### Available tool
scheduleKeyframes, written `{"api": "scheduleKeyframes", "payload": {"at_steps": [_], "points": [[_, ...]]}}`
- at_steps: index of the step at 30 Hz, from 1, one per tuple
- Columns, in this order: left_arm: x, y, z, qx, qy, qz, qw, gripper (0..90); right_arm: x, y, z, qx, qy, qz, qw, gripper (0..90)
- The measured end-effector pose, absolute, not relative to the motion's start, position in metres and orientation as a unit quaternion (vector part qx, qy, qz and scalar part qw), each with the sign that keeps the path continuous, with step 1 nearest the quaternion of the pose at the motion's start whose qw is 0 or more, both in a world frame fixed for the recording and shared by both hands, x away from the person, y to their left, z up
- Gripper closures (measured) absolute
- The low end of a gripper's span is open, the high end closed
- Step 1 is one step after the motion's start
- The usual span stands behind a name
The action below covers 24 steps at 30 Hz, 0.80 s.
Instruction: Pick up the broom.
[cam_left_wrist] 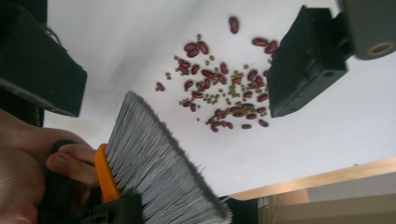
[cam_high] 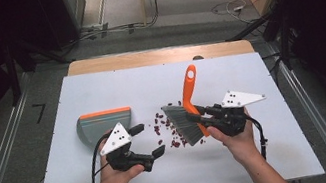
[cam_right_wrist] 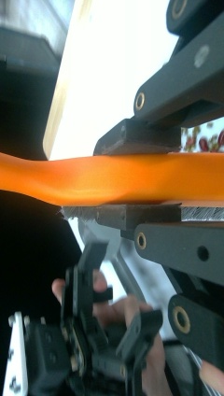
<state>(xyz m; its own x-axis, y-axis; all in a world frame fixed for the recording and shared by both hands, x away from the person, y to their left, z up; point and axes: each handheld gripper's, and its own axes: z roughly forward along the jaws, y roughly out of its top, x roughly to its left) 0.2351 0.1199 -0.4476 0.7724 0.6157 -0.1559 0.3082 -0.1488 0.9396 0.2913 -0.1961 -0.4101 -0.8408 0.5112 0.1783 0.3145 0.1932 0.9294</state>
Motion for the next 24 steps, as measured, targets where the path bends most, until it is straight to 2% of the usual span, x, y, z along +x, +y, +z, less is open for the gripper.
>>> {"api": "scheduleKeyframes", "payload": {"at_steps": [24], "points": [[0.236, 0.168, -0.453, 0.735, 0.338, 0.174, 0.562, 0.0, 0.318, -0.241, -0.411, 0.386, 0.759, 0.499, 0.16, 68.0]]}}
